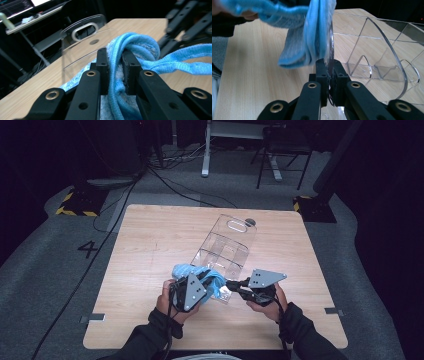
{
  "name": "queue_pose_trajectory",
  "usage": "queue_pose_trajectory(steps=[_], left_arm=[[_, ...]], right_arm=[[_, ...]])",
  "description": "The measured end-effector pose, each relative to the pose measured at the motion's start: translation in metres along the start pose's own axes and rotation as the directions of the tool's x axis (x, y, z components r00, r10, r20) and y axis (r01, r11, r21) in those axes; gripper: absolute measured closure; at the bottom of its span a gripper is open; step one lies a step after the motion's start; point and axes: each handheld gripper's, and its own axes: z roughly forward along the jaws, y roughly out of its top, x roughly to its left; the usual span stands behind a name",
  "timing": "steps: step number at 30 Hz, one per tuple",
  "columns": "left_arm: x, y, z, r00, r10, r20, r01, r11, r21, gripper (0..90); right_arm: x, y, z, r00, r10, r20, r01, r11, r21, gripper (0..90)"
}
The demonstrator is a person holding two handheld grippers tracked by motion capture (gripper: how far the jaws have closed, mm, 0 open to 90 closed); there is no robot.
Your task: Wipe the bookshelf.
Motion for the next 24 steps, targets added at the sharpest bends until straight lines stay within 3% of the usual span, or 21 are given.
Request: queue_pose_trajectory(steps=[2,5,7,10,11,13,15,17,19,24], left_arm=[[-0.001,0.000,0.001,1.0000,0.005,0.005,-0.005,1.0000,0.000,78.7],[-0.004,-0.004,0.003,0.9983,0.023,0.054,-0.024,0.9995,0.020,78.7],[-0.005,-0.006,0.004,0.9976,0.026,0.064,-0.028,0.9992,0.029,78.7],[-0.011,-0.016,0.012,0.9945,0.077,0.071,-0.083,0.9932,0.082,78.7],[-0.012,-0.021,0.015,0.9924,0.107,0.062,-0.113,0.9879,0.107,78.7],[-0.009,-0.028,0.019,0.9932,0.082,0.082,-0.093,0.9860,0.139,78.6],[-0.009,-0.037,0.024,0.9916,0.083,0.099,-0.100,0.9770,0.188,78.6],[-0.012,-0.045,0.030,0.9876,0.114,0.108,-0.138,0.9594,0.246,78.7],[-0.012,-0.052,0.035,0.9875,0.110,0.113,-0.138,0.9489,0.284,78.6],[-0.001,-0.056,0.033,0.9906,0.088,0.104,-0.118,0.9379,0.326,78.5]], right_arm=[[0.000,0.000,0.000,1.0000,0.001,0.003,-0.001,1.000,0.000,86.3],[-0.002,-0.001,-0.001,1.0000,0.010,-0.001,-0.010,1.000,-0.002,86.4],[-0.002,-0.001,0.000,1.0000,0.007,0.000,-0.007,1.000,-0.002,86.4],[-0.001,-0.001,0.000,1.0000,0.006,0.001,-0.006,1.000,-0.001,86.4],[-0.001,-0.001,0.000,1.0000,0.005,0.000,-0.005,1.000,-0.001,86.5],[-0.001,-0.001,0.000,1.0000,0.004,0.001,-0.004,1.000,-0.001,86.4],[-0.001,-0.001,-0.001,1.0000,0.006,-0.002,-0.006,1.000,-0.001,86.4],[-0.002,-0.001,-0.001,1.0000,0.006,-0.006,-0.006,1.000,-0.001,86.4],[-0.002,-0.001,-0.001,1.0000,0.004,-0.007,-0.004,1.000,0.001,86.4],[-0.002,0.000,-0.001,0.9999,0.004,-0.010,-0.004,1.000,0.000,86.3]])
